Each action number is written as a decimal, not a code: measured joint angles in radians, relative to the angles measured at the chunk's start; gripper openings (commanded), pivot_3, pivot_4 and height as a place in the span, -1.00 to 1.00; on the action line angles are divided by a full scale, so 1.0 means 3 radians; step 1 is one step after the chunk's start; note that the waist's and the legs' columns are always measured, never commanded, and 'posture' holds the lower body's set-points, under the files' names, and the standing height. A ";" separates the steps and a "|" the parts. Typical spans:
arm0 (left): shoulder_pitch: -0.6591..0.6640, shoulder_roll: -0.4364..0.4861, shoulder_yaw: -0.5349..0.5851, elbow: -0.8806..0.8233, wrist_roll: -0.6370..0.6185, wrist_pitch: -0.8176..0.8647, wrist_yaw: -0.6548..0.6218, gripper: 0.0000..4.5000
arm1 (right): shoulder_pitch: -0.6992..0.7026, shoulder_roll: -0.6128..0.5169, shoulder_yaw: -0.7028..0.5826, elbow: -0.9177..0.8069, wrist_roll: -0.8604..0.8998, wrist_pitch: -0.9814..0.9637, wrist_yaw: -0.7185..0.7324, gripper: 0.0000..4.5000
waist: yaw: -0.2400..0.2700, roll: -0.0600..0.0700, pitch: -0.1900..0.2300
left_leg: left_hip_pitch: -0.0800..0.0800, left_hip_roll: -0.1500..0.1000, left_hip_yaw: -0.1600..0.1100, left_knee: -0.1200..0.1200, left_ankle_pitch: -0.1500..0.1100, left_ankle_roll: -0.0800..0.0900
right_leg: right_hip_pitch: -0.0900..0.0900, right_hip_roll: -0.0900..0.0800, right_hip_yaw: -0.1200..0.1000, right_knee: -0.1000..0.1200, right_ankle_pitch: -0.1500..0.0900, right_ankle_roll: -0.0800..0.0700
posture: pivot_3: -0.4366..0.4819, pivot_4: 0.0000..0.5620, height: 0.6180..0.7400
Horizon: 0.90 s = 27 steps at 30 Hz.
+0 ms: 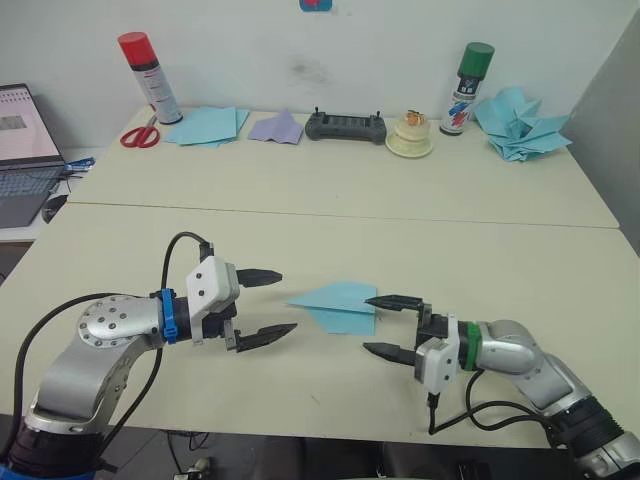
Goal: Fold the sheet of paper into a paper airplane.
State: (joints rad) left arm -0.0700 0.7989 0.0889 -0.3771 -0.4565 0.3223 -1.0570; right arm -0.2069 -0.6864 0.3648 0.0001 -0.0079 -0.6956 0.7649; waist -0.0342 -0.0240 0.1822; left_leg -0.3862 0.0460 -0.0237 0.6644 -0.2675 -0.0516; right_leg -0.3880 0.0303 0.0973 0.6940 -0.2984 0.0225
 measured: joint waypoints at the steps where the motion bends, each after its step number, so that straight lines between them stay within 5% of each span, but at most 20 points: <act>1: -0.0007 -0.0005 -0.0019 0.0023 0.0012 -0.0012 0.0000 1.00 | -0.0018 -0.0033 0.0004 -0.0039 0.0267 0.0156 0.0158 0.72 | 0.0001 -0.0001 0.0000 | 0.0009 0.0001 0.0000 0.0000 0.0000 0.0000 | 0.0007 0.0000 0.0001 0.0001 -0.0001 -0.0002 | -0.05 -0.47 1.00; 8: -0.0097 -0.0133 -0.0029 0.0121 0.0014 0.0022 0.0096 1.00 | -0.0594 0.0395 -0.0038 -0.0028 0.0989 0.1699 0.0411 -0.39 | -0.0022 -0.0001 0.0001 | 0.0014 0.0004 -0.0004 -0.0001 0.0000 0.0000 | 0.0005 0.0007 0.0000 0.0012 -0.0003 -0.0006 | -0.05 -0.47 1.00; 12: -0.0228 -0.0352 -0.0037 0.0124 -0.0045 0.0223 0.0331 0.61 | -0.0726 0.0617 -0.0042 0.0064 0.1009 0.2255 0.0371 -1.00 | 0.0002 -0.0002 0.0001 | 0.0007 0.0002 -0.0004 -0.0001 0.0000 0.0000 | 0.0001 0.0005 -0.0003 0.0011 -0.0003 -0.0007 | -0.05 -0.47 1.00; 23: -0.0365 -0.1035 -0.0678 0.0405 0.0305 0.0571 0.1042 -0.97 | -0.0503 0.0679 0.0051 -0.0009 0.0751 0.2871 0.0432 -1.00 | -0.0006 -0.0002 0.0000 | 0.0003 0.0002 -0.0005 -0.0002 0.0000 0.0000 | -0.0003 0.0005 -0.0002 0.0011 -0.0003 -0.0006 | -0.05 -0.47 1.00; 27: -0.0357 -0.1043 -0.0893 0.0501 0.0485 0.0660 0.1103 -1.00 | -0.0441 0.0683 0.0058 -0.0052 0.0643 0.2952 0.0430 -1.00 | -0.0006 -0.0002 0.0000 | 0.0005 0.0001 -0.0005 -0.0004 0.0000 0.0000 | -0.0002 0.0006 -0.0002 0.0011 -0.0004 -0.0004 | -0.05 -0.47 1.00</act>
State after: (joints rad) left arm -0.1772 0.4859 -0.1792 -0.2268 -0.3111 0.5203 -0.7260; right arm -0.3393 -0.4815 0.3821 -0.0156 0.1849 0.1899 0.8940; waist -0.0359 -0.0245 0.1824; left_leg -0.3846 0.0464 -0.0252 0.6633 -0.2676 -0.0516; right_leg -0.3885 0.0322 0.0968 0.6973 -0.2997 0.0212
